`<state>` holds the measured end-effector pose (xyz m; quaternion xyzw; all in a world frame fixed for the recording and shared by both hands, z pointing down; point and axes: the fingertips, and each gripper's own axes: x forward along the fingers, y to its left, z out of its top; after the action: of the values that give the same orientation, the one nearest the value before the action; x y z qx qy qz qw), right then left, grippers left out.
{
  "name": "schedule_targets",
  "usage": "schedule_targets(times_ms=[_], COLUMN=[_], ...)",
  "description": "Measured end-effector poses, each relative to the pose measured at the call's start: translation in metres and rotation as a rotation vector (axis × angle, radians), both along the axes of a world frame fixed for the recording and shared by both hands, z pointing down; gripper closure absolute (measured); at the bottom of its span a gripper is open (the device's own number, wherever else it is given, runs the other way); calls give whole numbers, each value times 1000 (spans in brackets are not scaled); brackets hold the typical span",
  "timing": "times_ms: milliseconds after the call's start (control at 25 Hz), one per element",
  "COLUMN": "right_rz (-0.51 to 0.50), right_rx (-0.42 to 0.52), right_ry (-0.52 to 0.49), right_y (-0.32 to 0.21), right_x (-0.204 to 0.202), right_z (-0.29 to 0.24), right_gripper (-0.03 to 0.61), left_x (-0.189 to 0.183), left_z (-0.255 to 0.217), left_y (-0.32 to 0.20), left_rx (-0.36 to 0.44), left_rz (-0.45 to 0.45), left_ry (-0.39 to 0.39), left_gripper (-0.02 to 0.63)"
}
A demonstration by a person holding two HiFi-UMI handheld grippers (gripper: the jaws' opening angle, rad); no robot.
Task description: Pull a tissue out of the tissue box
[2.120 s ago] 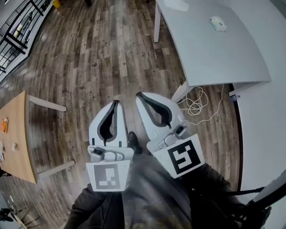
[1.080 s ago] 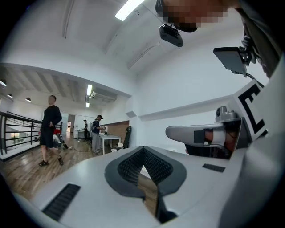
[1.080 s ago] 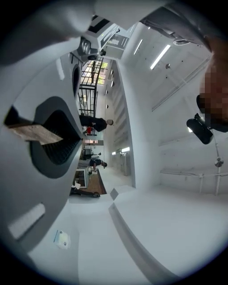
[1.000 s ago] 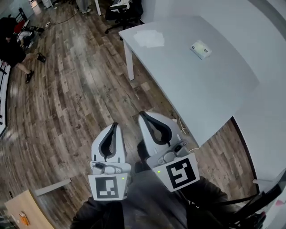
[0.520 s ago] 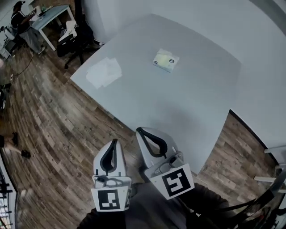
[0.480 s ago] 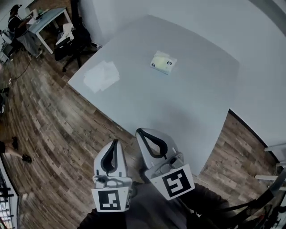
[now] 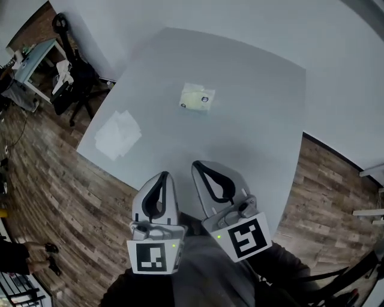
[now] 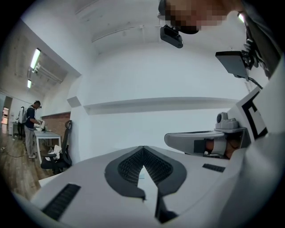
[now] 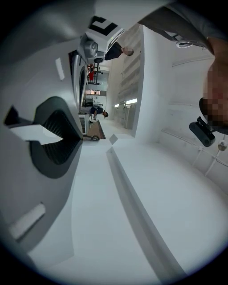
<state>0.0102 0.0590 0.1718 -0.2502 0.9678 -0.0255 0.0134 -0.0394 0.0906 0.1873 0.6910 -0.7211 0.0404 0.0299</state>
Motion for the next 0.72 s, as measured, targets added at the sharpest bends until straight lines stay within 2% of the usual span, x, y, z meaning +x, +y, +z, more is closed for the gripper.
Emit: schedule_targets(times_ms=[240,480,720], right_rz=[101,195,286], right_rx=[-42,-139,-172], right_ry=[22,70,75], right_y=[-55,-133,-204], right_x=[-9,-41,-60], right_z=[19,69,113], right_gripper=[577,577,577], left_x=[-10,-37,-61], left_z=[16,67,122], left_y=[-65,-150,-230], left_rx=[-38,-142,-234], left_rz=[112,227,324], left_ry=[28,83,150], left_gripper=[612,612,612])
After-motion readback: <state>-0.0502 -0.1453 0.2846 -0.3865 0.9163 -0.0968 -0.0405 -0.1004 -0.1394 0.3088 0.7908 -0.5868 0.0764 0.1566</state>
